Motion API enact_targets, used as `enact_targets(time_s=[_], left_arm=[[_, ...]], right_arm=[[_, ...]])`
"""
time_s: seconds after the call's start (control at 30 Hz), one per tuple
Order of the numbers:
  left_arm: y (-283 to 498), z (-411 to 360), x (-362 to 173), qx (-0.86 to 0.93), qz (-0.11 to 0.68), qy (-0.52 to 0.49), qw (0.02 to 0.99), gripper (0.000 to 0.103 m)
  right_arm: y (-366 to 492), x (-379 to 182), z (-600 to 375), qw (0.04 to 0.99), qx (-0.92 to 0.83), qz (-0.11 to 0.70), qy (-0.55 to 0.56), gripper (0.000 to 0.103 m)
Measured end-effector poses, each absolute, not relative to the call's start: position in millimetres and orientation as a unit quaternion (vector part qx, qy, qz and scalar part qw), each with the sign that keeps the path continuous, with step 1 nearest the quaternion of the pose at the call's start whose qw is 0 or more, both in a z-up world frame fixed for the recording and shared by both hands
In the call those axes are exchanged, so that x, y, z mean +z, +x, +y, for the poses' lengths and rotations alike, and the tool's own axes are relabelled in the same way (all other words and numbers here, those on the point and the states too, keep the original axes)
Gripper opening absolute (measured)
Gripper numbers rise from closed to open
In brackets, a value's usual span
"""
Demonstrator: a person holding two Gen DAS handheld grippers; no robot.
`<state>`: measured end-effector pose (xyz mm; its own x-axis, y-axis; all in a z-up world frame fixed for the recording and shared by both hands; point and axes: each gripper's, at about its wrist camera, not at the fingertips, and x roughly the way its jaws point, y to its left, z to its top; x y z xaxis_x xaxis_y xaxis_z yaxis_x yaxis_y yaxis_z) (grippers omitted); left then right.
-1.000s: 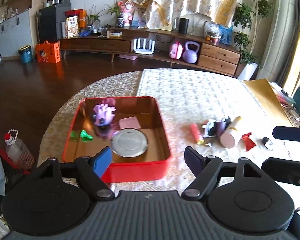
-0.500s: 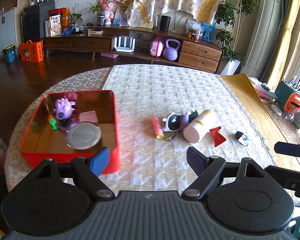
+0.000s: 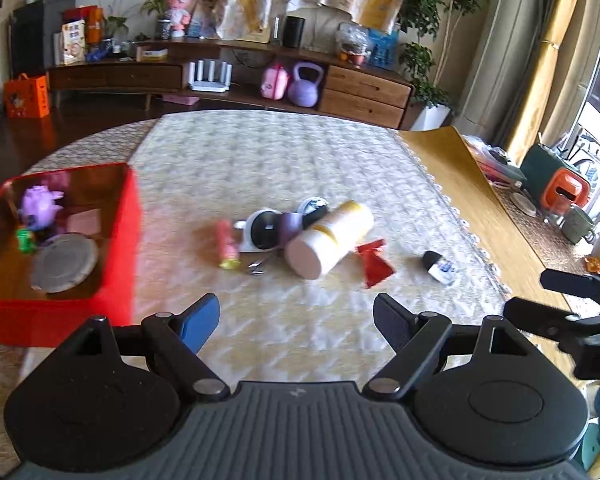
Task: Organize rigid objects
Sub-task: 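Withdraw both tools from the red box back toward the remaining items on the table, then close the left tool on the red candy wrapper while the right tool grasps the eye-drop bottle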
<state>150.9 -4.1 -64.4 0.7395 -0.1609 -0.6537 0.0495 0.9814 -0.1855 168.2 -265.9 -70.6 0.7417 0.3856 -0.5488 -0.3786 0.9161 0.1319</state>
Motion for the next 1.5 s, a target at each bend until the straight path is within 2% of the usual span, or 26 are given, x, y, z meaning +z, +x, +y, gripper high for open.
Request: enact_targets(time_s=[0.67, 1.0, 1.17, 1.23, 1.37, 1.5], left_arm=[[229, -90, -107, -0.091, 0.394, -0.051, 0.913, 0.084], [253, -111, -124, -0.095, 0.397, -0.025, 0.913, 0.083], [262, -117, -129, -0.098, 0.397, -0.016, 0.912, 0.076], [265, -118, -131, -0.097, 0.397, -0.013, 0.912, 0.066], [271, -119, -136, -0.092, 0.399, -0.003, 0.913, 0.064], [274, -118, -139, -0.083, 0.398, 0.005, 0.914, 0.062]], right_arm=[[232, -124, -289, 0.922, 0.214, 0.321, -0.025, 0.093], [255, -137, -290, 0.914, 0.235, 0.329, -0.024, 0.08], [262, -141, -291, 0.912, 0.239, 0.332, -0.023, 0.073], [264, -142, -291, 0.912, 0.24, 0.331, -0.024, 0.071], [266, -143, -291, 0.913, 0.242, 0.326, -0.032, 0.068], [267, -143, -288, 0.914, 0.243, 0.32, -0.043, 0.06]])
